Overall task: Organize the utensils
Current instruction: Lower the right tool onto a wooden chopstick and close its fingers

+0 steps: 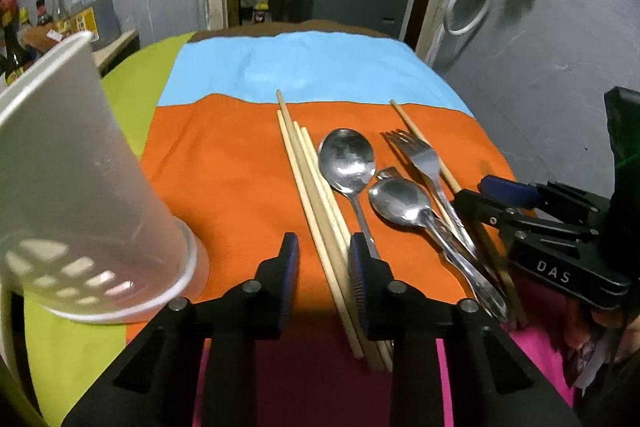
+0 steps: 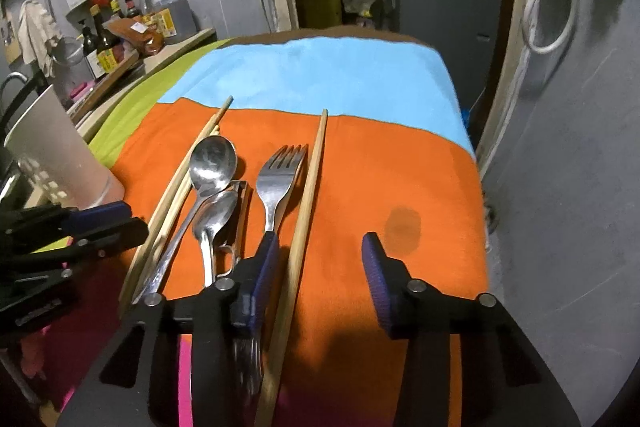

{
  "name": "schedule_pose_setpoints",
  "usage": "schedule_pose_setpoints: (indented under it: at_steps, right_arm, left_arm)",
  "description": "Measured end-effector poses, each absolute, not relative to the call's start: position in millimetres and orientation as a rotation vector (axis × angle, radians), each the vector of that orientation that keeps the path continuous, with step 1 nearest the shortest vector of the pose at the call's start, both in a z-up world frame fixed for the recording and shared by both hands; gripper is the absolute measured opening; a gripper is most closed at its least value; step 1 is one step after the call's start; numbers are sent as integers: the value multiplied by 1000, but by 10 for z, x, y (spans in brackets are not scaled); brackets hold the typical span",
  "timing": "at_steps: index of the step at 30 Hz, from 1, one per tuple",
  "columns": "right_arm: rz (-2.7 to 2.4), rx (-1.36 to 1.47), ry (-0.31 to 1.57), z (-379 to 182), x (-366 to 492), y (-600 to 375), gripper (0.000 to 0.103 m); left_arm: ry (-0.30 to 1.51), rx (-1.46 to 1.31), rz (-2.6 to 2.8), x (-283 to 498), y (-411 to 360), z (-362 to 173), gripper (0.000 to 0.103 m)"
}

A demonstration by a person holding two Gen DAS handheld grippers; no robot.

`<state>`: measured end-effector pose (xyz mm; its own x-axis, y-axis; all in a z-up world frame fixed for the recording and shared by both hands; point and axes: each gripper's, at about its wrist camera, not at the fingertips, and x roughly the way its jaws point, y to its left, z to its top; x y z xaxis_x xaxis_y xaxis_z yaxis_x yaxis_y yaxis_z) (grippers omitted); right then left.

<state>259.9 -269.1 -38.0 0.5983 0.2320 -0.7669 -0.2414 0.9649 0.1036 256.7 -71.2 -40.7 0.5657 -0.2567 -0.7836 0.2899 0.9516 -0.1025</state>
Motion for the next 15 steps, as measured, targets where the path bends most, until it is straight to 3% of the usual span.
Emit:
schedule_pose_setpoints:
  at_steps: [8,15]
  right_arm:
    - [311,32,927,-444,2748,-2711,24]
    - [314,51,930,-446,2776,-2736,23]
  left_arm:
    - [965,0,-290,2794,-699,-435,10]
    - [967,34,-274,2803,-760,-451,9]
